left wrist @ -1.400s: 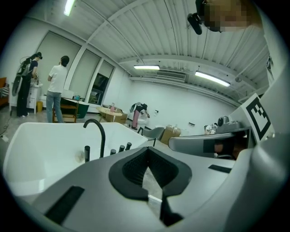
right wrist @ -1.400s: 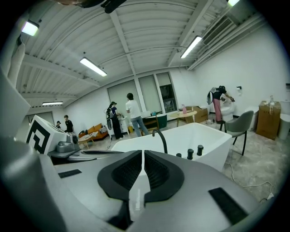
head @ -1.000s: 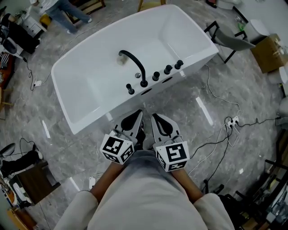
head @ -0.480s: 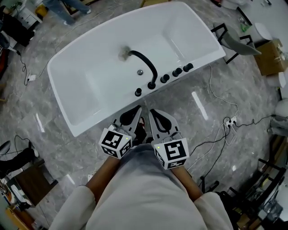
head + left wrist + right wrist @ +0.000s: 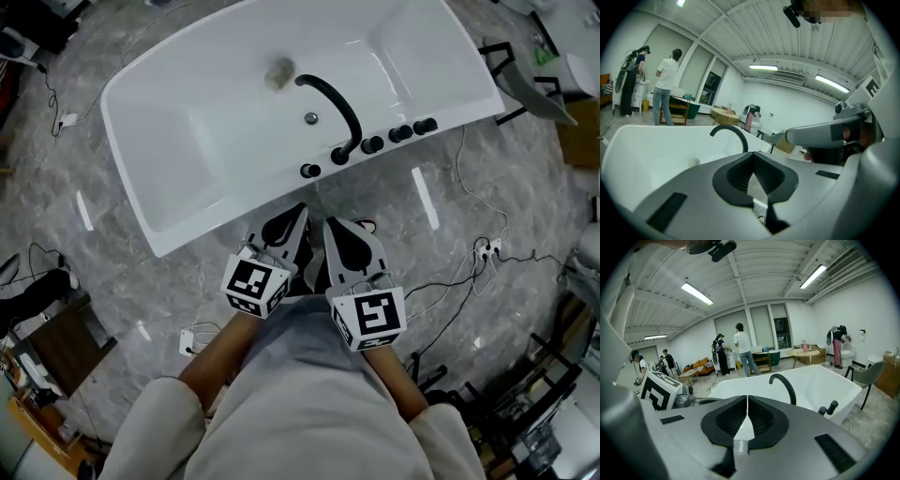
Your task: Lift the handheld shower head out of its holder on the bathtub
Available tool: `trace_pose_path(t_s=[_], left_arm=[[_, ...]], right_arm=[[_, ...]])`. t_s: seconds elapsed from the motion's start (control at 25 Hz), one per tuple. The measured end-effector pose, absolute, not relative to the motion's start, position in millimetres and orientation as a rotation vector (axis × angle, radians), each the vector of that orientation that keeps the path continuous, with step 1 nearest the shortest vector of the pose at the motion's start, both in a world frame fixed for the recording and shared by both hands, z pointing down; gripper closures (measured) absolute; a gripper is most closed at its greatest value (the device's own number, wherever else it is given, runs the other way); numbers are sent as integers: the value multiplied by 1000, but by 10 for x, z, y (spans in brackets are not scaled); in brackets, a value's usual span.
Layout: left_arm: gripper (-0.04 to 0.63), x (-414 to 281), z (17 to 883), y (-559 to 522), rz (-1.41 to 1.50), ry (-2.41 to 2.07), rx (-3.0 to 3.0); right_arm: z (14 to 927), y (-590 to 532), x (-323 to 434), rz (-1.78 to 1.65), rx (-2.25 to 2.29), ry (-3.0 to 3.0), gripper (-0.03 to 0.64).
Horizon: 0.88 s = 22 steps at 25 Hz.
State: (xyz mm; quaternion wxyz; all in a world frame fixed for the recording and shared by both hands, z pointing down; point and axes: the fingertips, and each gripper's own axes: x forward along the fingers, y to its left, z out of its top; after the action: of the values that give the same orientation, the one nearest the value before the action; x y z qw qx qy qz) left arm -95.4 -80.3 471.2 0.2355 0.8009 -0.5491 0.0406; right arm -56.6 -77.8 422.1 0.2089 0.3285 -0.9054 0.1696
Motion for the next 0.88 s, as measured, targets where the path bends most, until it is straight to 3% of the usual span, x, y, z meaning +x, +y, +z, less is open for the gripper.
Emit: trace_pose_path(t_s=[0.68,0.76,0.88], left_arm=[[588,-852,5700,-1193,225,-1577,2086],[516,-847,5871,-1212,258,-1565,2045],[508,-884,6092,-1255,271,-1565,1989]], right_arm=[[4948,-971,-455,590,882,-2453,597],[4989,-963,-413,618,877,-2446,597],[5083,-954,-359,656,881,-2425,597]])
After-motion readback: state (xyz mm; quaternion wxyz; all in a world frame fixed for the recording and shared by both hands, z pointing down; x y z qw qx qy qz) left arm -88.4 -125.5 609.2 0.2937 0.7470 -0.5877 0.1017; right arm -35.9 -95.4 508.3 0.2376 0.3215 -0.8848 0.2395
